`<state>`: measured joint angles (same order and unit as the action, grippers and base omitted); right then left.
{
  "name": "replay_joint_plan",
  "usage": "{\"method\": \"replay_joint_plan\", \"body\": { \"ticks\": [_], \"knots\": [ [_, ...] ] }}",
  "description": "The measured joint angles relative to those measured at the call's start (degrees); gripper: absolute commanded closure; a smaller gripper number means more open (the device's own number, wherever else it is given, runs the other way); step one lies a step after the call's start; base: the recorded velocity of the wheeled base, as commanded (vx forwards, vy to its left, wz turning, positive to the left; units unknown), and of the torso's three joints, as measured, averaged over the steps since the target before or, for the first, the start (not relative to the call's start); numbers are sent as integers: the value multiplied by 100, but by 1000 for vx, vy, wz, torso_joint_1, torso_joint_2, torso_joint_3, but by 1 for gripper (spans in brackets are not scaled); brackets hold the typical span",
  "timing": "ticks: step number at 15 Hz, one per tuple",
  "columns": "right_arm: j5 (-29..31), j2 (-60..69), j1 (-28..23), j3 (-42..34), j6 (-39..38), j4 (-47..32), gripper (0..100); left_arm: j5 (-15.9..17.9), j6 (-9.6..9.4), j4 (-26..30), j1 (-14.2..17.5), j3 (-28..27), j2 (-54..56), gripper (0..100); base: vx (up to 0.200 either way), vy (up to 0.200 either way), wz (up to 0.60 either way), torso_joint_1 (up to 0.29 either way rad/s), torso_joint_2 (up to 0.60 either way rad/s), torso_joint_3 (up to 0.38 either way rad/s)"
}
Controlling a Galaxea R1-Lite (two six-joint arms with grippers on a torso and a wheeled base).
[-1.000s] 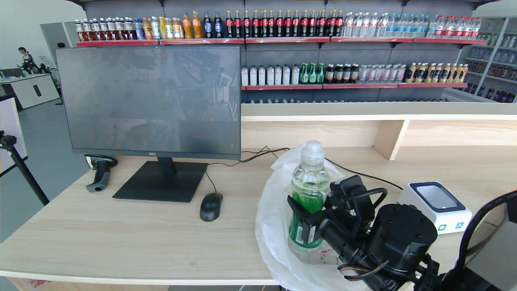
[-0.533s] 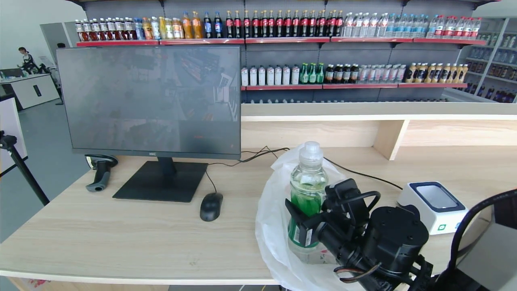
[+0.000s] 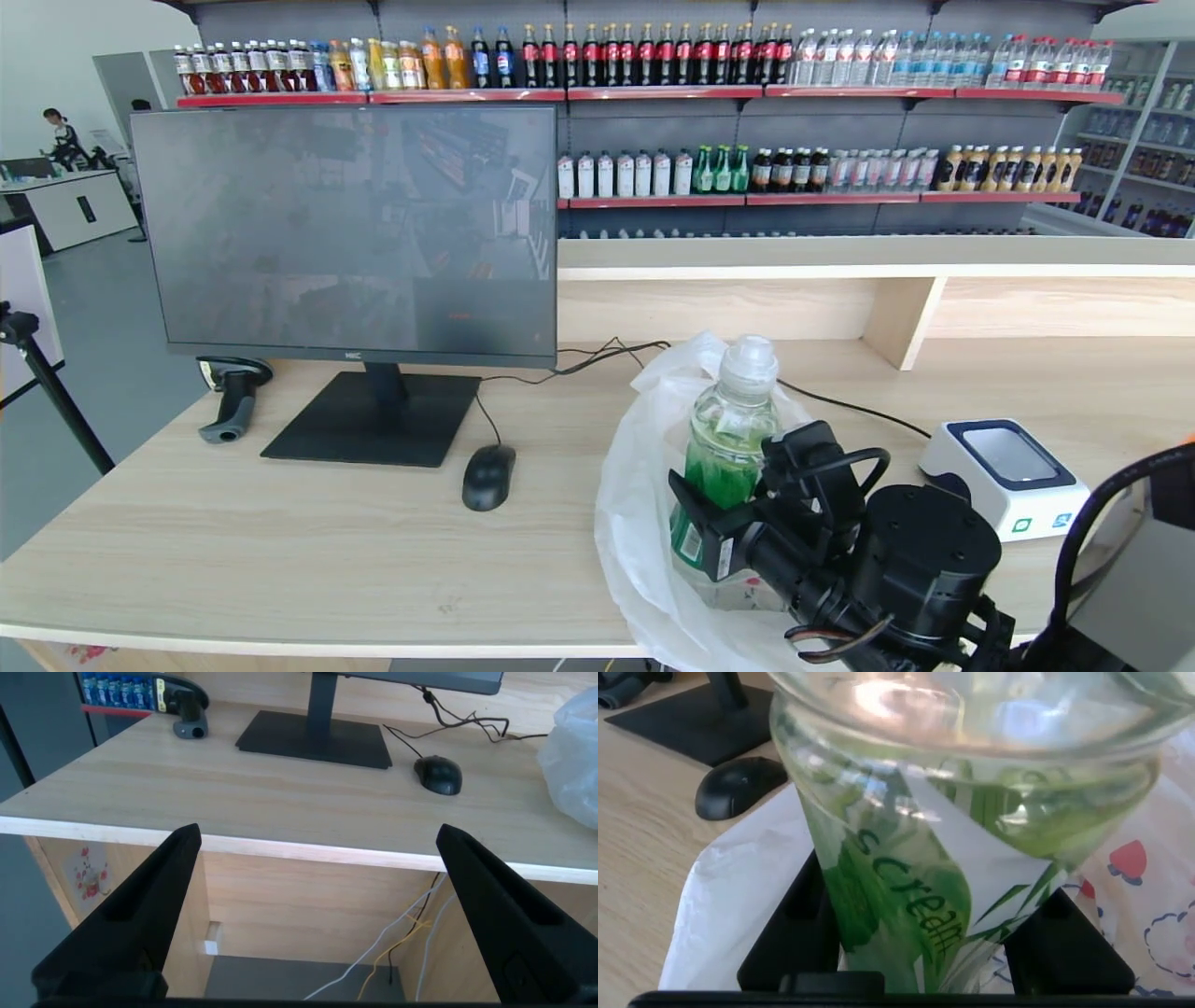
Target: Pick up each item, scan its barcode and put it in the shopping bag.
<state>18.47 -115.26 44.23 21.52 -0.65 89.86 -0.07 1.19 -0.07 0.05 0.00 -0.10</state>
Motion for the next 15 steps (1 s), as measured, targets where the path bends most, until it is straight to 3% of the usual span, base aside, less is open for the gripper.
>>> {"method": "replay_joint_plan", "body": {
  "ticks": [5,7,15],
  "knots": [
    [52,32,-11,-104,11,16,100,0,0,0,5,0,0,0,0,0,0,0,0,0],
    [279,32,-10,-204,166,17,100,0,2,0,5,0,0,0,0,0,0,0,0,0],
    [211,62,-99,-68,745,-95,100,0,0,0,0,0,0,0,0,0,0,0,0,0]
  ]
}}
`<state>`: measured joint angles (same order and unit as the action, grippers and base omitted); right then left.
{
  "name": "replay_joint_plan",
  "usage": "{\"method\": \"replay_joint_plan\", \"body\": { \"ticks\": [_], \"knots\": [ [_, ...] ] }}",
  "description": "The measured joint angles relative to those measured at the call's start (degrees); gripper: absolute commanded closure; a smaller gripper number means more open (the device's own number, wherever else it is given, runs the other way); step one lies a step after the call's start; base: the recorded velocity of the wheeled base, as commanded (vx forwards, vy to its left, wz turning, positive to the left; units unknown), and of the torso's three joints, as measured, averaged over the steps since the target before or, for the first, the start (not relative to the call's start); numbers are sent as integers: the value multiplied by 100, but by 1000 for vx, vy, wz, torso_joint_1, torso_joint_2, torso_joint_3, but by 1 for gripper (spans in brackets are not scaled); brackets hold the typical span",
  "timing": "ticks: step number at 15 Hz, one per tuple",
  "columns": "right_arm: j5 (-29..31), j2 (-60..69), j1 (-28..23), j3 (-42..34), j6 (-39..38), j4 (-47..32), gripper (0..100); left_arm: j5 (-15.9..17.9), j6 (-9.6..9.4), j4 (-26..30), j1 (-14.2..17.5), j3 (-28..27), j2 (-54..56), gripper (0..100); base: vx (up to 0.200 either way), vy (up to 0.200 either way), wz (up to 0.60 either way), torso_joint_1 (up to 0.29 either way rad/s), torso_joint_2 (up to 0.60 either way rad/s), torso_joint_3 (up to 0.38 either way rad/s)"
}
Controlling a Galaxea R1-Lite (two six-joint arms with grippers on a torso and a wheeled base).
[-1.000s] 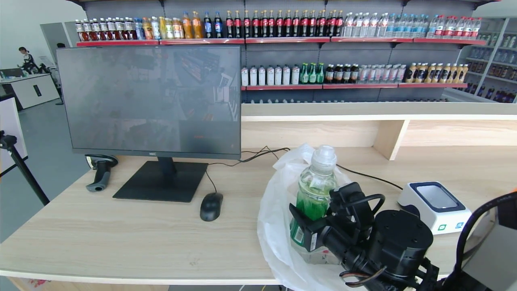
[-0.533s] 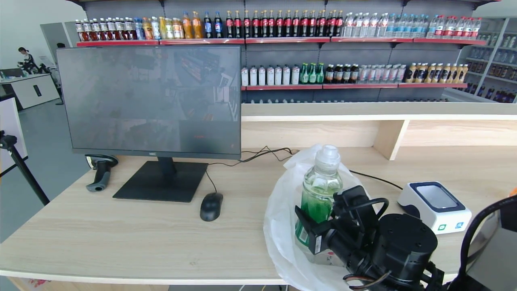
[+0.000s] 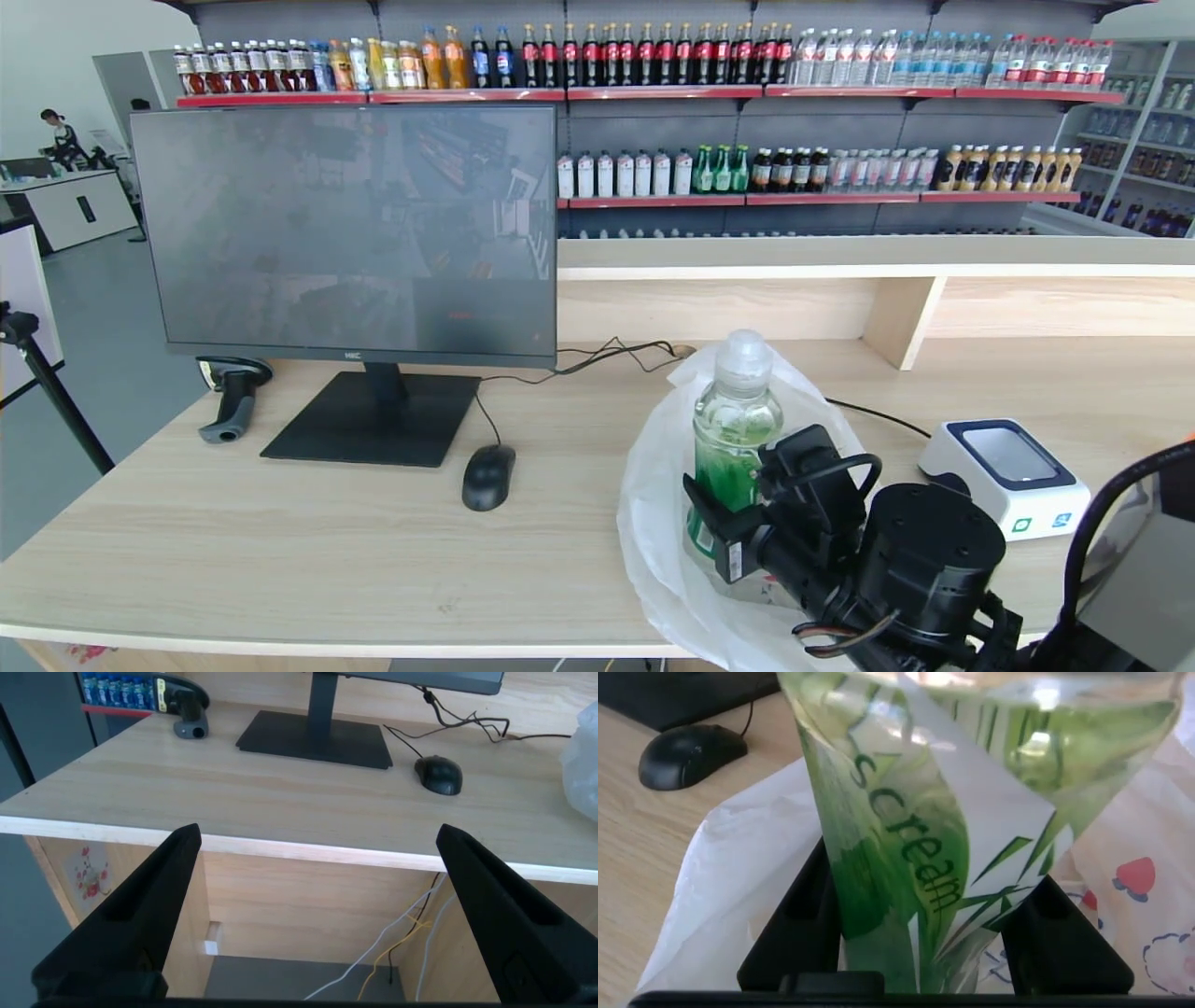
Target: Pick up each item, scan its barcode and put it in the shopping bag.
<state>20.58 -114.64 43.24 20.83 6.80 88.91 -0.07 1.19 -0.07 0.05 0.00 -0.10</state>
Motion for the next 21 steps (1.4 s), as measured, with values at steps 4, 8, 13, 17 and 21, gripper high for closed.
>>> {"method": "replay_joint_plan", "body": {
  "ticks": [4,8,13,17,21],
  "knots": [
    [6,20,-24,122,-122,54,0,0,2,0,2,0,0,0,0,0,0,0,0,0],
    [11,33,-30,344,-383,111,0,0,0,0,0,0,0,0,0,0,0,0,0,0],
    [55,177,-82,664,-585,101,0,0,0,-2,2,0,0,0,0,0,0,0,0,0],
    [16,419,-112,695,-647,108,0,-2,0,0,2,0,0,0,0,0,0,0,0,0],
    [35,745,-284,317,-667,101,0,-2,0,0,2,0,0,0,0,0,0,0,0,0]
  ]
}}
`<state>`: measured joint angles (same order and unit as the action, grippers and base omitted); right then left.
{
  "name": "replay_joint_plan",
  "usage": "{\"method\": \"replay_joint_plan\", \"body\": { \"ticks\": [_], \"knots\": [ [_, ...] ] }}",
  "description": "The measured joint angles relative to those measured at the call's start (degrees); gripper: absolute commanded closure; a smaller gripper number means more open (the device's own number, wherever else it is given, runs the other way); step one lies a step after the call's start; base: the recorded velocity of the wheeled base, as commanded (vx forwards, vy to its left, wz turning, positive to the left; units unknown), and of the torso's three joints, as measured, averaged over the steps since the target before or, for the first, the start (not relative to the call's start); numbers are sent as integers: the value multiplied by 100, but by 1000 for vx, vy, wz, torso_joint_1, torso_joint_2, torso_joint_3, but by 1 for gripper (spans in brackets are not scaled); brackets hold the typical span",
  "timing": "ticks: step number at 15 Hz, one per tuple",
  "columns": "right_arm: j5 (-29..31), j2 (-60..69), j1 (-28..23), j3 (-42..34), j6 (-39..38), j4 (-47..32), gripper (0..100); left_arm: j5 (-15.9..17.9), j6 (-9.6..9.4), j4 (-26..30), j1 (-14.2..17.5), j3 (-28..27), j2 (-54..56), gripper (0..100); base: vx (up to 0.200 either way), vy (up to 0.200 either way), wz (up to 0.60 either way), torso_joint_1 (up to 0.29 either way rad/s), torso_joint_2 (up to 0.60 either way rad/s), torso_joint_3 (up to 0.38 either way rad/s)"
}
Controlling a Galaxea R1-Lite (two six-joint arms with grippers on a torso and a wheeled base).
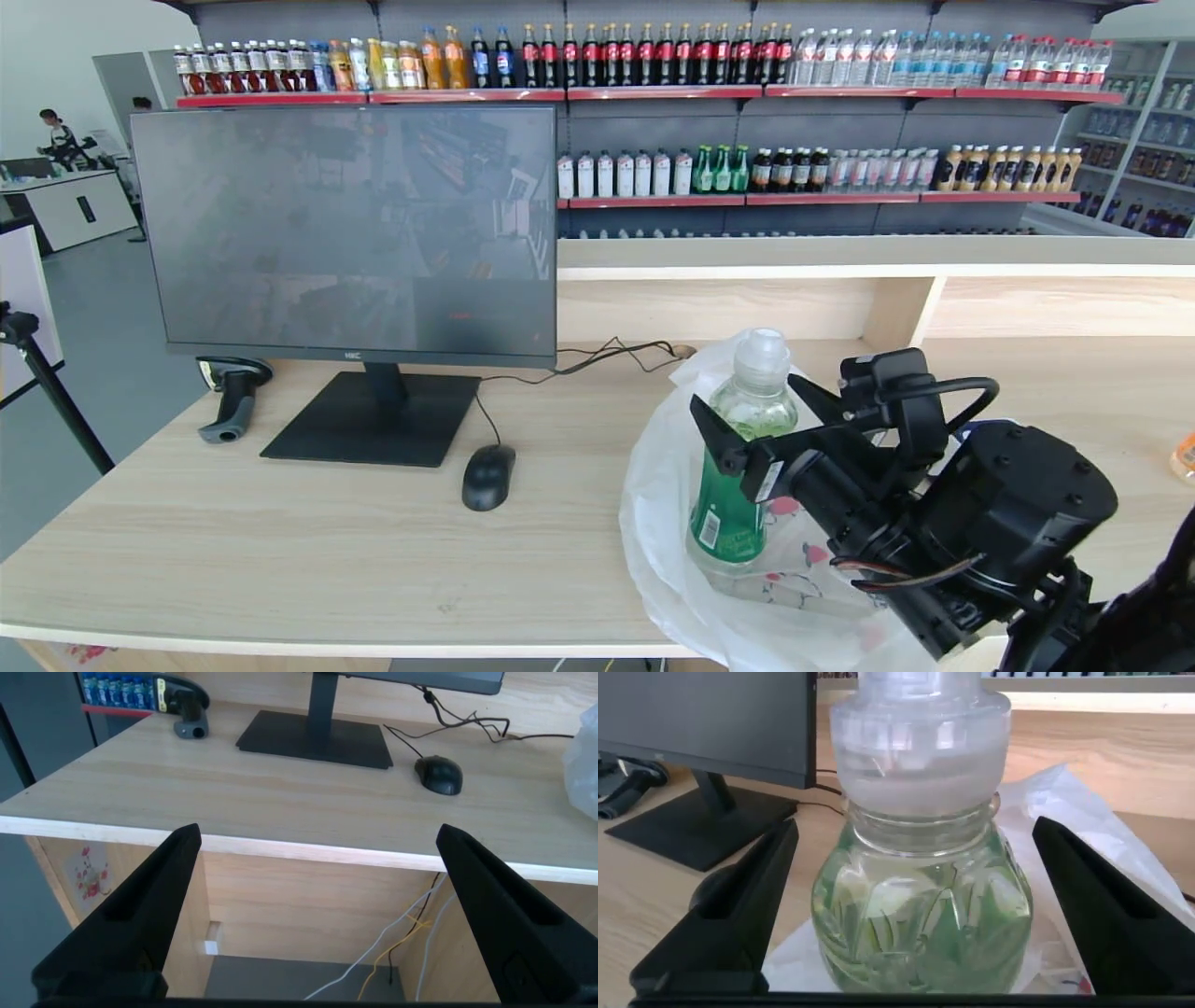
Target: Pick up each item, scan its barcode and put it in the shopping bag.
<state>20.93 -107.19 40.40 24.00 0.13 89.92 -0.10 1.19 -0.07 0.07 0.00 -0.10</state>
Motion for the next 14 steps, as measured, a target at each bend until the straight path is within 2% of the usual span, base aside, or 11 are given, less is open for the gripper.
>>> {"method": "replay_joint_plan", "body": {
  "ticks": [3,6,14],
  "knots": [
    [-174,286,-146,-160,62,2,0,-1,0,0,0,0,0,0,0,0,0,0,0,0],
    [-723,472,-179,28,172,-94,0,0,0,0,0,0,0,0,0,0,0,0,0,0],
    [-1012,711,-171,138,711,-173,0,0,0,2,0,0,0,0,0,0,0,0,0,0]
  ]
}}
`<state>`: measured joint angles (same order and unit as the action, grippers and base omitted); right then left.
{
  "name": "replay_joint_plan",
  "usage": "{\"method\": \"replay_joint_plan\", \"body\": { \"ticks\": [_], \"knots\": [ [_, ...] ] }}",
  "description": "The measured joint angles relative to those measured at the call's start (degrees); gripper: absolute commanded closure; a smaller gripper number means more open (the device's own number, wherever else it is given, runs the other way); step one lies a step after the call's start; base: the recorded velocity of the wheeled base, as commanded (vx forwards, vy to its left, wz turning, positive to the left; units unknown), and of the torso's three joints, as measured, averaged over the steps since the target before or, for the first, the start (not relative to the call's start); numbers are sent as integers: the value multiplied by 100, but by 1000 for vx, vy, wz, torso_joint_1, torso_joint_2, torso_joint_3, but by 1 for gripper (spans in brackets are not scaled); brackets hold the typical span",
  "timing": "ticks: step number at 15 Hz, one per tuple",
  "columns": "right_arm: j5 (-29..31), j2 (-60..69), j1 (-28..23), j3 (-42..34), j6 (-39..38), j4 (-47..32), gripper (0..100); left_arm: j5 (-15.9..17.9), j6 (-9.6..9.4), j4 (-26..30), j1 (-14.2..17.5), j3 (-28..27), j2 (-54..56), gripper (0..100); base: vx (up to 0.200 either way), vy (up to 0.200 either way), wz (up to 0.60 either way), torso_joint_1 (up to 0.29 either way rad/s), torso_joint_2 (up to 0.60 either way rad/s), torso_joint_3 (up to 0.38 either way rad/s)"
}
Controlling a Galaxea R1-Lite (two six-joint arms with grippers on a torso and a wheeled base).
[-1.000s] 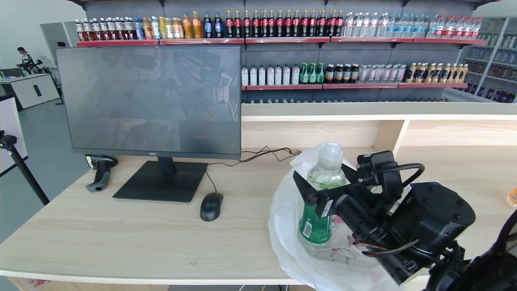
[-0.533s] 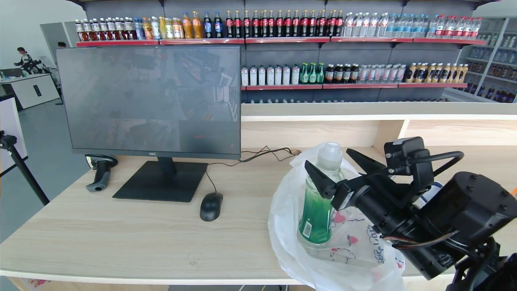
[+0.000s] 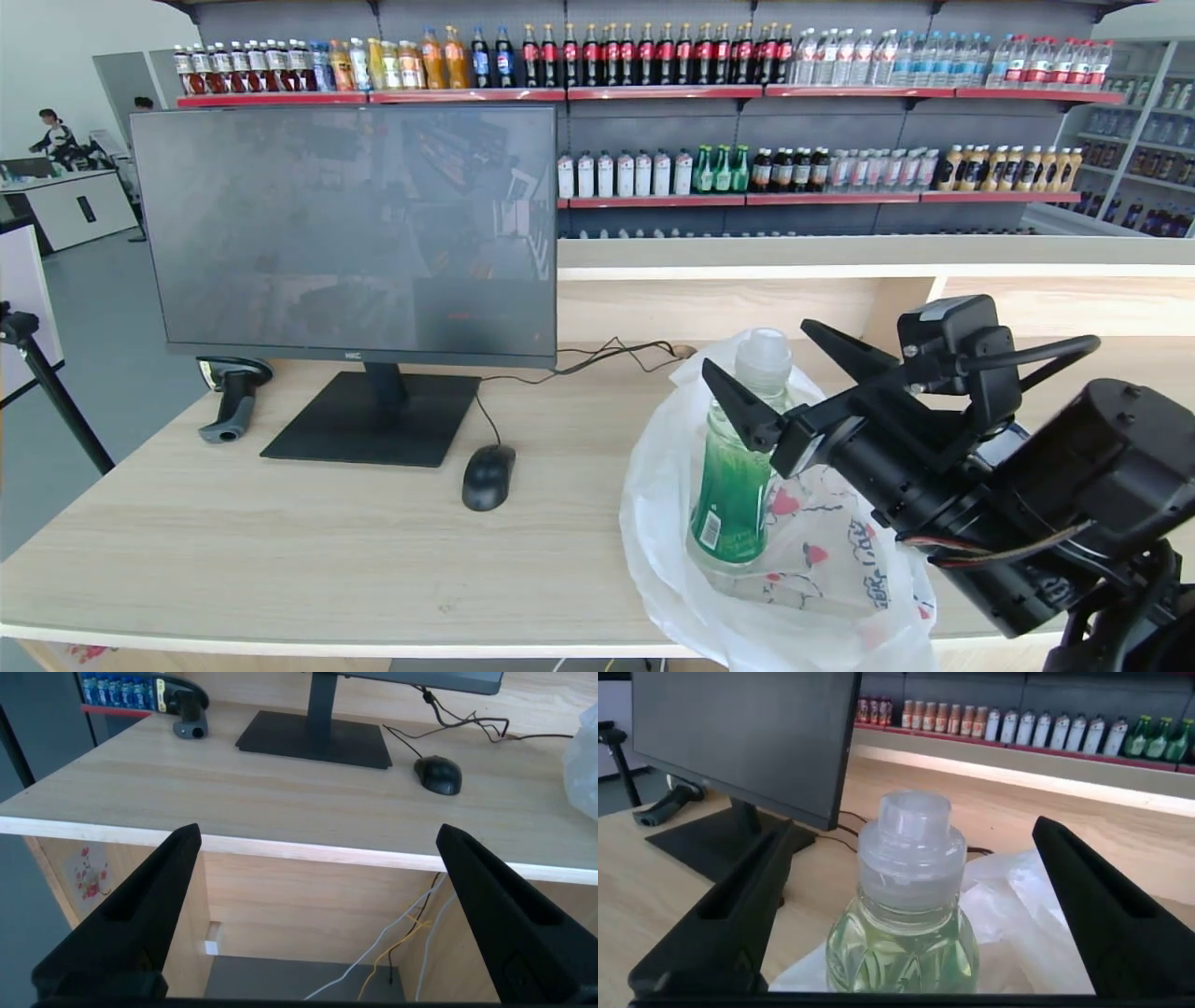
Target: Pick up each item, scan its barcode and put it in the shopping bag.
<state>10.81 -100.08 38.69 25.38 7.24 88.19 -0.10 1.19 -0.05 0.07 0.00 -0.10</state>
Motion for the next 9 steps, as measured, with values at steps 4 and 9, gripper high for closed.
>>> {"method": "replay_joint_plan", "body": {
  "ticks": [4,9],
  "knots": [
    [-12,332,-69,-184,-185,-20,0,-1,0,-2,0,0,0,0,0,0,0,0,0,0],
    [-22,717,-91,-510,-440,137,0,2,0,-2,0,0,0,0,0,0,0,0,0,0]
  ]
}}
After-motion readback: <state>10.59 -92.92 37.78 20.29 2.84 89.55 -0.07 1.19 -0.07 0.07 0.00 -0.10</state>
